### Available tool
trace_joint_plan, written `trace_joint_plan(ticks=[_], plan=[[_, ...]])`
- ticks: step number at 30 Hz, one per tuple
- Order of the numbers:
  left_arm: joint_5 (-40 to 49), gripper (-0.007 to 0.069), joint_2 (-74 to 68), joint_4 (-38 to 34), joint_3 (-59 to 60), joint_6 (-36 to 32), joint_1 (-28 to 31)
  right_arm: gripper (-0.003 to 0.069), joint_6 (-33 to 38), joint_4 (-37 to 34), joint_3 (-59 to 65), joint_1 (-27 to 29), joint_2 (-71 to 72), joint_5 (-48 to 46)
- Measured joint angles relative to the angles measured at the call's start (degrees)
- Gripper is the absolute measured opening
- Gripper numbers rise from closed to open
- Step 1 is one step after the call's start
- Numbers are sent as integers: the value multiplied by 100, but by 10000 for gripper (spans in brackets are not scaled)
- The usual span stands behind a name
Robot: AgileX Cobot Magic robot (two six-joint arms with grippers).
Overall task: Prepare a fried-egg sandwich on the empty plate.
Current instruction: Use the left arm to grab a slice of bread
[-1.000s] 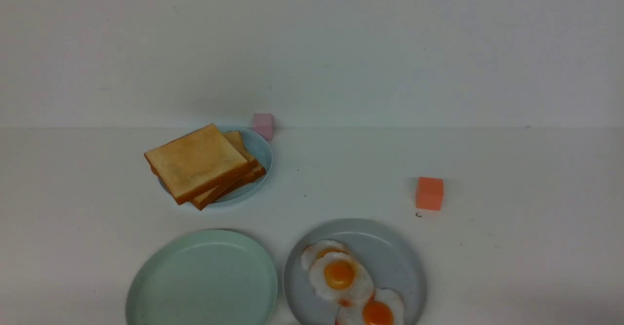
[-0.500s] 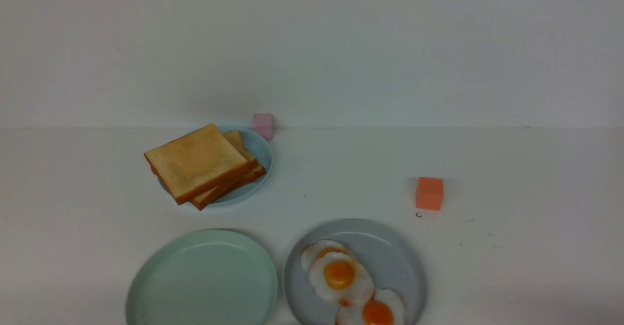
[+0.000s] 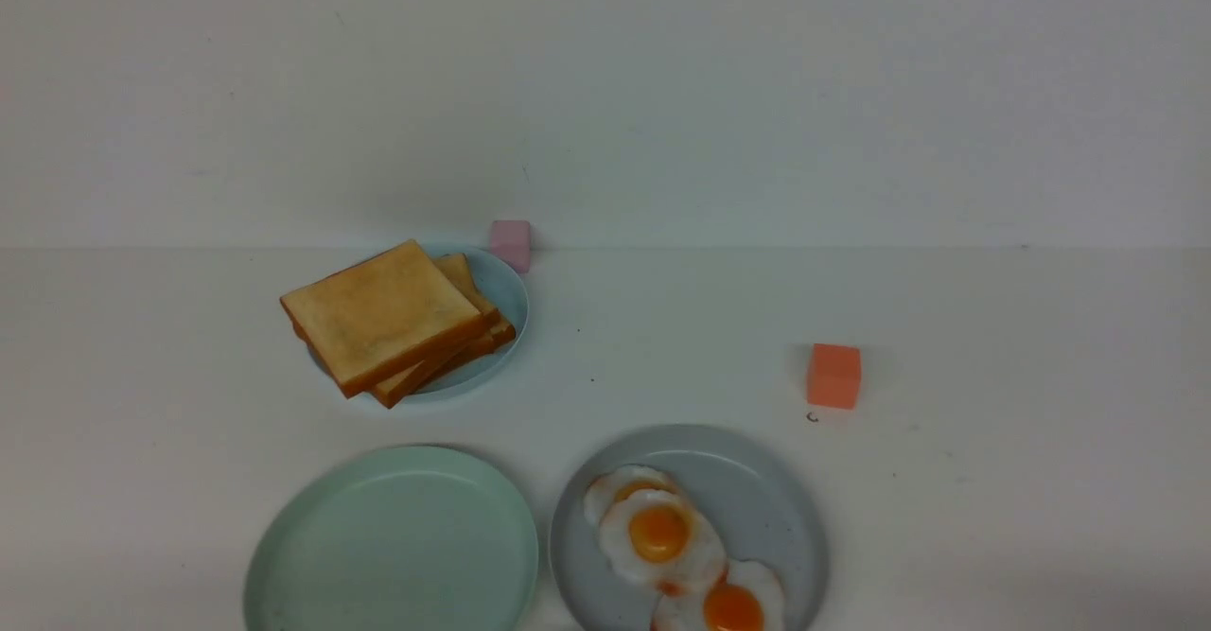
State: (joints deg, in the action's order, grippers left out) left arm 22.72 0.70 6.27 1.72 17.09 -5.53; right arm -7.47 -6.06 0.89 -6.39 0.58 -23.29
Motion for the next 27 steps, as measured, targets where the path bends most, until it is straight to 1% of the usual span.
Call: trace_joint_plan(ticks=[5,8,10,13,14,15,16,17,19,21,22,23,24,25,26,27], plan=[[0,238,0,32,0,0,0,241,0,0,0,0,0,0],[-6,238,0,318,0,-88,0,241,0,0,7,0,0,123],[-86,238,0,446,2,-113,0,241,0,-15,47,0,0,388],[-564,238,0,445,2,-117,0,241,0,-14,66,0,0,1164],[-657,238,0,444,2,-117,0,241,0,-14,66,0,0,1218],[-1101,238,0,367,7,-117,0,241,-15,-21,66,0,0,1644],[-1416,238,0,327,7,-117,0,241,-35,-41,66,0,0,1823],[-1416,238,0,315,7,-117,0,241,-57,-48,66,0,0,1865],[-2355,238,0,107,7,-31,0,241,-277,-110,66,0,0,2444],[-2932,238,0,-49,7,84,0,241,-446,-140,66,0,0,2921],[-3081,238,0,-67,7,116,0,241,-471,-150,66,0,0,3036],[-3678,238,0,-192,7,236,0,241,-586,-168,66,0,0,3537],[-4005,238,0,-234,7,307,0,241,-701,-168,66,0,0,3863],[-4102,238,0,-243,-6,342,0,241,-759,-174,66,0,0,3920],[-4212,238,0,-272,-134,448,0,241,-976,-183,-19,0,0,4206],[-4171,238,0,-284,-314,514,0,241,-1122,-189,-159,0,0,4279]])
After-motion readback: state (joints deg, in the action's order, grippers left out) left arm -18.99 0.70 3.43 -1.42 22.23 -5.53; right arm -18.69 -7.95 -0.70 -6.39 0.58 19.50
